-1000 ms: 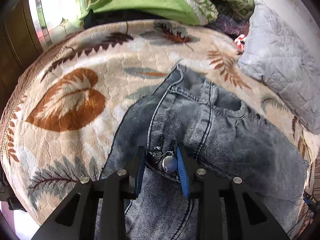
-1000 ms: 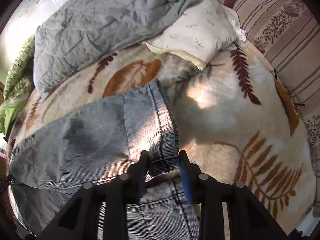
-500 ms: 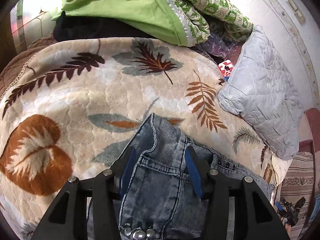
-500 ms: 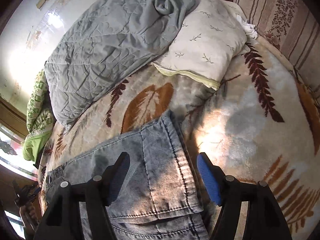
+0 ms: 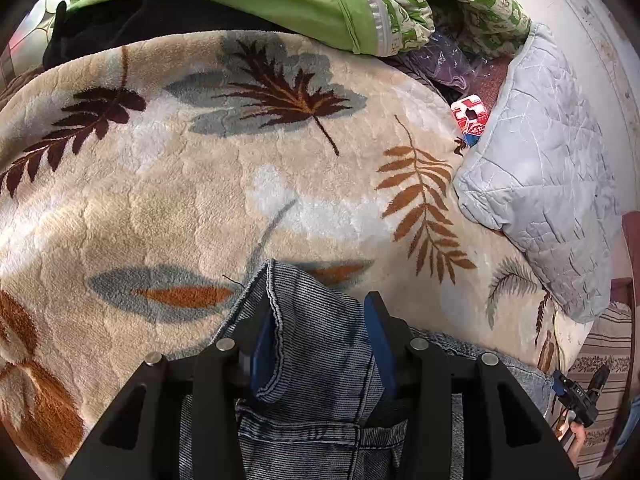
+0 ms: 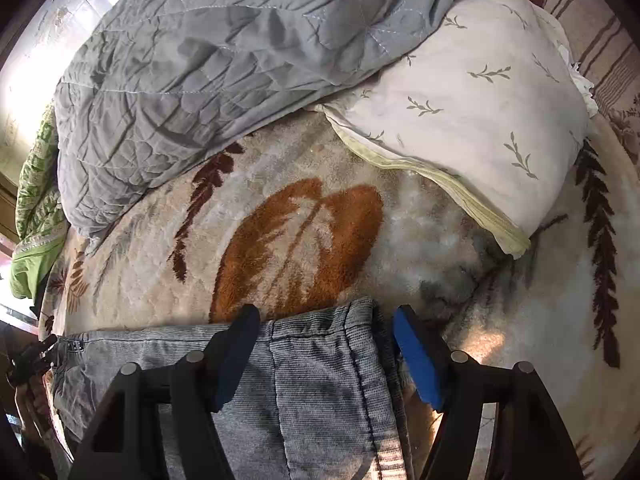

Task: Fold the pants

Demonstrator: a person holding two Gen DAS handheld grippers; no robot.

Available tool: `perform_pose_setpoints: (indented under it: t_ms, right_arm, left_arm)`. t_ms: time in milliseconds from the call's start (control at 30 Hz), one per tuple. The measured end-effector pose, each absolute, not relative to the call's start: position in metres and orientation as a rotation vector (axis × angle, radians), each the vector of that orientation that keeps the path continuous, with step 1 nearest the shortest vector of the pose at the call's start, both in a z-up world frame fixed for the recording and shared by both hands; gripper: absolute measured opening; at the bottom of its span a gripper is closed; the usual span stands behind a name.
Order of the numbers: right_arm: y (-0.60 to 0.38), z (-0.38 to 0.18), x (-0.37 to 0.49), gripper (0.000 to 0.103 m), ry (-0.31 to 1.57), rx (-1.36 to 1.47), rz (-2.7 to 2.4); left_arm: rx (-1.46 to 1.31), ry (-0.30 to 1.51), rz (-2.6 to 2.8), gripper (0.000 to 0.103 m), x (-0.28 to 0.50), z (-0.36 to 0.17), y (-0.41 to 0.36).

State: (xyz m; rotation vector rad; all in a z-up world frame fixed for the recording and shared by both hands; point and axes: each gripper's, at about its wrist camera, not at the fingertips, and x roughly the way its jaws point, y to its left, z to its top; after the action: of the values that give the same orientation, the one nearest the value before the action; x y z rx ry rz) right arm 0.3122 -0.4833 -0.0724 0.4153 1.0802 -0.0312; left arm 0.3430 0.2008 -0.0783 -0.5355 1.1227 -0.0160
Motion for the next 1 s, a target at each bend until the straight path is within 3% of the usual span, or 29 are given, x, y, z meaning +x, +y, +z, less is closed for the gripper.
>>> perform_pose_setpoints:
  t_ms: [33, 67, 100, 133, 167, 200, 600, 833, 1000]
  right_arm:
    - [-0.483, -0.077, 0.316, 0.072, 1.093, 0.418, -0.029]
    - [-0.481, -0.082, 0.319, 0.072, 1.104, 0.407, -0.033]
    - [-0.479, -0.085, 0.322, 0.066, 1.109, 0.388, -0.039]
    - [-0.477, -0.085, 0.322, 0.06, 1.104, 0.37, -0.045]
    - [-0.476, -0.084, 0.321, 0.035, 1.095, 0.356, -0.052]
    - [-0.477, -0.083, 0.32, 0.021, 1.091, 0.342, -0.068]
    - [-0.475, -0.012, 0.27, 0.018, 0.914, 0.341, -0.084]
    - [-0.483, 0.042, 0.192, 0.018, 0.785, 0.422, -0.045]
    - [-0.485, 0.052, 0.105, 0.018, 0.722, 0.474, 0.002]
  left_arm:
    - [-0.529, 1.123, -0.012, 0.042, 0.345, -0.079, 0.2]
    - [-0.513, 1.129, -0.001, 0.029, 0.347, -0.079, 0.199]
    - [-0.501, 1.141, 0.013, 0.008, 0.35, -0.081, 0.199]
    - [-0.497, 1.155, 0.029, 0.003, 0.351, -0.083, 0.2]
    - [-0.499, 1.155, 0.032, 0.003, 0.352, -0.083, 0.201]
    - [-0.49, 1.154, 0.035, 0.002, 0.352, -0.083, 0.201]
    - [-0.514, 0.972, -0.022, 0.002, 0.301, -0.013, 0.207]
    - [-0.578, 0.83, -0.091, 0.002, 0.206, 0.045, 0.226]
    - [-0.612, 0.809, -0.107, 0.002, 0.116, 0.04, 0.241]
